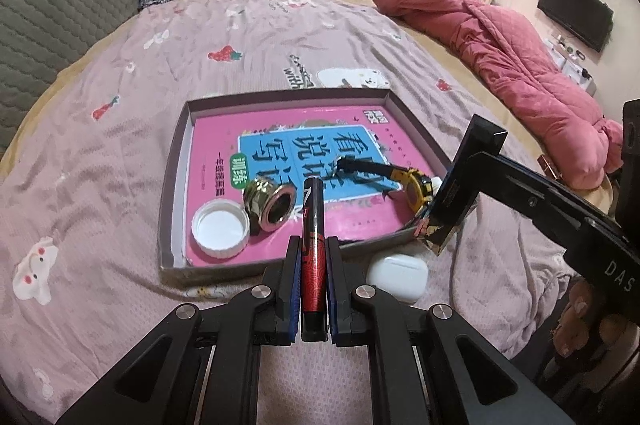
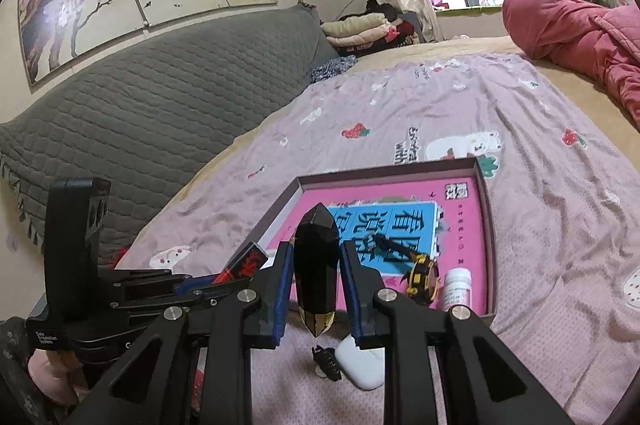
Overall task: Organize rigid objects
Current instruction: 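Lift and carry the lighter and black-and-gold item over the grey tray with both tools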
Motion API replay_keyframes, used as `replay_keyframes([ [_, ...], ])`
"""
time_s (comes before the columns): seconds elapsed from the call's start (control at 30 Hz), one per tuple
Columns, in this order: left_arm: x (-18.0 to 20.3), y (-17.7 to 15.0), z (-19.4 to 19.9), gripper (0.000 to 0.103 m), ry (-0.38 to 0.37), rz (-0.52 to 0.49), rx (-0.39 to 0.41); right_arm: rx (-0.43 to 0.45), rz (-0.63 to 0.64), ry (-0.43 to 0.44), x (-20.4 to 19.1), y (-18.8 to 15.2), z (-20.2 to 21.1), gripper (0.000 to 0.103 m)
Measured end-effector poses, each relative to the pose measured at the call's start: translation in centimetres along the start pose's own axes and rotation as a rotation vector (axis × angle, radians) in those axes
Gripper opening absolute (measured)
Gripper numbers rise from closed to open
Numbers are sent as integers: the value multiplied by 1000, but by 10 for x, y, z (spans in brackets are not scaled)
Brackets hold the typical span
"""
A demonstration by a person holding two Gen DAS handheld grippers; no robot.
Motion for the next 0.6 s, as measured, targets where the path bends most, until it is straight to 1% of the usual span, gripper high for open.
replay_keyframes([
  [0.3, 2, 25, 4, 10, 16, -5, 35, 42, -29, -19, 7, 17, 1, 24],
  [0.6, 7, 27, -19, 10, 20, -18, 14, 38, -66, -50, 24, 16, -11, 24],
])
Point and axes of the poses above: each gripper's, at about its wrist camera, not at the fingertips, and z roughly against the way its jaws point, x to its right, y to its top, the point moved 4 cm from there along -z, roughly the way its jaws point, and after that the axes turned 3 degrees about x, right-handed, at the moved point
